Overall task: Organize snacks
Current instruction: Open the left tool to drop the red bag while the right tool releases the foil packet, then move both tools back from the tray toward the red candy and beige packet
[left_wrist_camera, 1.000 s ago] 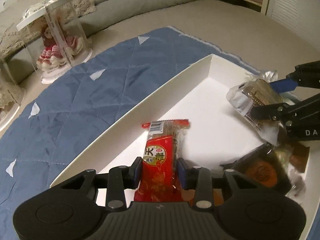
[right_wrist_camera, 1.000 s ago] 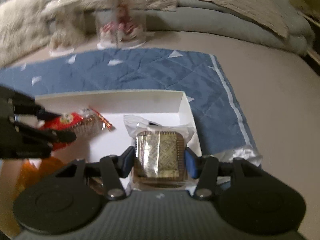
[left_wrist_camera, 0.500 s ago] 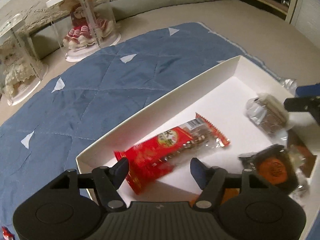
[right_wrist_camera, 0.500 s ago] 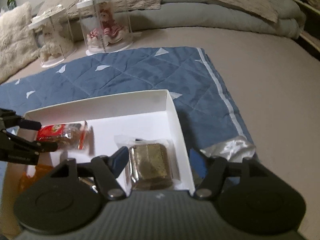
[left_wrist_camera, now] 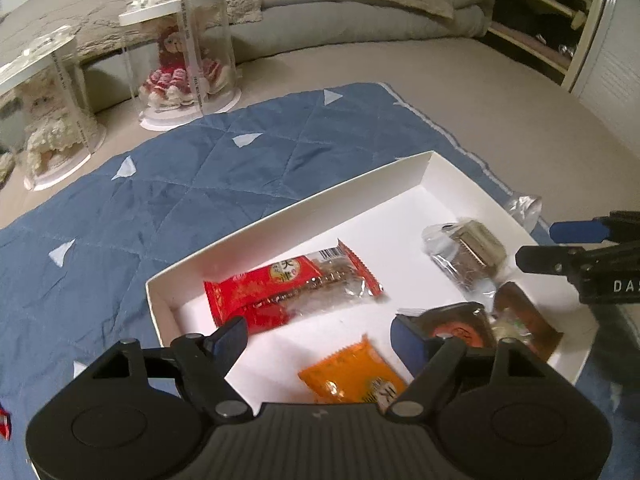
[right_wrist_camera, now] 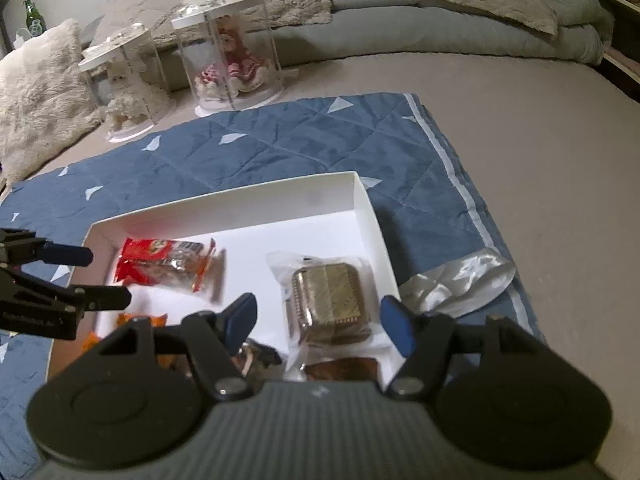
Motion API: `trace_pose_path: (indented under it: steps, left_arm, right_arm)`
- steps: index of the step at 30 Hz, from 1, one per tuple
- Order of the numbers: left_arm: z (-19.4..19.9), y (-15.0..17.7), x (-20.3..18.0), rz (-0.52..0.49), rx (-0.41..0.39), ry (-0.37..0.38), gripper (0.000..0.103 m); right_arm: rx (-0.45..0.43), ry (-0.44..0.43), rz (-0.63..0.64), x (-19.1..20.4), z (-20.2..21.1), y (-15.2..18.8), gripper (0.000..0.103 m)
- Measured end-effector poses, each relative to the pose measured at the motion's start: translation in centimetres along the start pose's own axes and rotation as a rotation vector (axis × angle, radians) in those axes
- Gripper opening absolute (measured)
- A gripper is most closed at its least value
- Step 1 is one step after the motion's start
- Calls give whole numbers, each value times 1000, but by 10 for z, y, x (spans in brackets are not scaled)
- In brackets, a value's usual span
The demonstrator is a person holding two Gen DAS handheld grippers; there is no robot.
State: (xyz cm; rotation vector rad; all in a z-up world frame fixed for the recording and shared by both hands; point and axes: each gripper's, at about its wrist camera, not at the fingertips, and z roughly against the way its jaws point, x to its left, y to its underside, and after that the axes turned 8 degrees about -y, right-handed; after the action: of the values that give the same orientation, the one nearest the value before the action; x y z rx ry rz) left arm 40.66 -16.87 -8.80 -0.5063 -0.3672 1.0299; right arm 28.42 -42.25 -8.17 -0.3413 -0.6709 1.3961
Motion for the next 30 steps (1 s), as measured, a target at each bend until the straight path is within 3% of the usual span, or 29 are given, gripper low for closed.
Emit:
trace_pose_path:
  steps: [7, 20, 24, 30]
  left_arm:
    - [22, 17, 1, 61, -15, -13, 80]
    - [56, 53, 4, 143, -49, -43, 97]
    - [63, 63, 7, 177, -56, -40, 103]
    - [72, 75, 13, 240, -79, -55, 103]
  right_arm:
    - [-16, -6, 27, 7, 19, 10, 78]
    - [-45, 25, 85, 18, 54, 32, 102]
    - [-59, 34, 85, 19, 60, 36, 102]
    - [-76, 30, 89, 24, 63, 43, 102]
